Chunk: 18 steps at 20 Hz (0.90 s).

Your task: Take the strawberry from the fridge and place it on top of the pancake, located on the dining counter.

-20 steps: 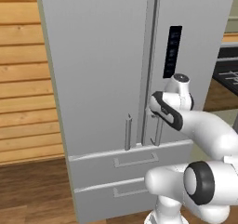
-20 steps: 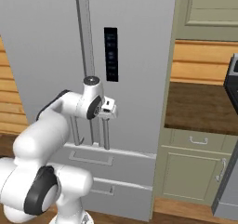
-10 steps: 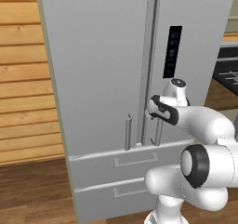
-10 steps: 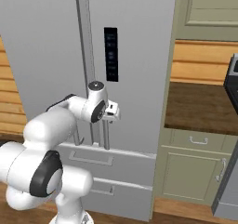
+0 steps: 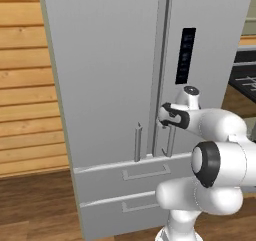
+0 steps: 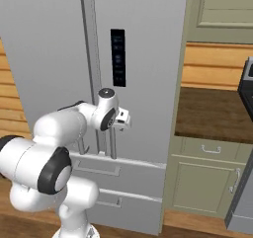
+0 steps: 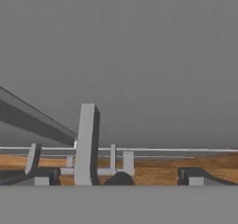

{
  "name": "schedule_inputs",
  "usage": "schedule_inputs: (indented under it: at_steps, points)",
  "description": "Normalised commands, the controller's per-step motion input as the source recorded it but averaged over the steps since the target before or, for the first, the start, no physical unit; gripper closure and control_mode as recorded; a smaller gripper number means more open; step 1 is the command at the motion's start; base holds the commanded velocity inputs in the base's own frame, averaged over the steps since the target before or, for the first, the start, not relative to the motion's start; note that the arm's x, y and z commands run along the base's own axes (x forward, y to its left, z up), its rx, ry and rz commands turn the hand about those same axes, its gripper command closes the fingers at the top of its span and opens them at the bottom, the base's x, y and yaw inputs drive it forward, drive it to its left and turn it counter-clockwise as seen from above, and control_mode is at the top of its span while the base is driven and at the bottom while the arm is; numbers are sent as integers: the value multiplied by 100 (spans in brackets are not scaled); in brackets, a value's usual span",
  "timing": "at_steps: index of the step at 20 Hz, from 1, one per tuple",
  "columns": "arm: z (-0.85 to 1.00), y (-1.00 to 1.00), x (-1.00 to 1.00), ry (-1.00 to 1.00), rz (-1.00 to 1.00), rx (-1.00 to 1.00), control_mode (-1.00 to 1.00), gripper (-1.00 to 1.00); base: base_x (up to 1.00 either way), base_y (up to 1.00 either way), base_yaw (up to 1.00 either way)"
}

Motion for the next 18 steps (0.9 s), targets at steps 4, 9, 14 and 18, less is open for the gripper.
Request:
schedule_inputs:
  at_steps: [4,9,14,18]
  points:
    - [-6,0,5,0,0,0,-100,-100,0,0,0]
    - [-7,0,-11,-11,0,0,-100,100,0,0,0]
    - [0,-20,-28,-23,-1,1,-100,100,0,0,0]
    - [-5,-34,-28,-9,0,4,-100,100,0,0,0]
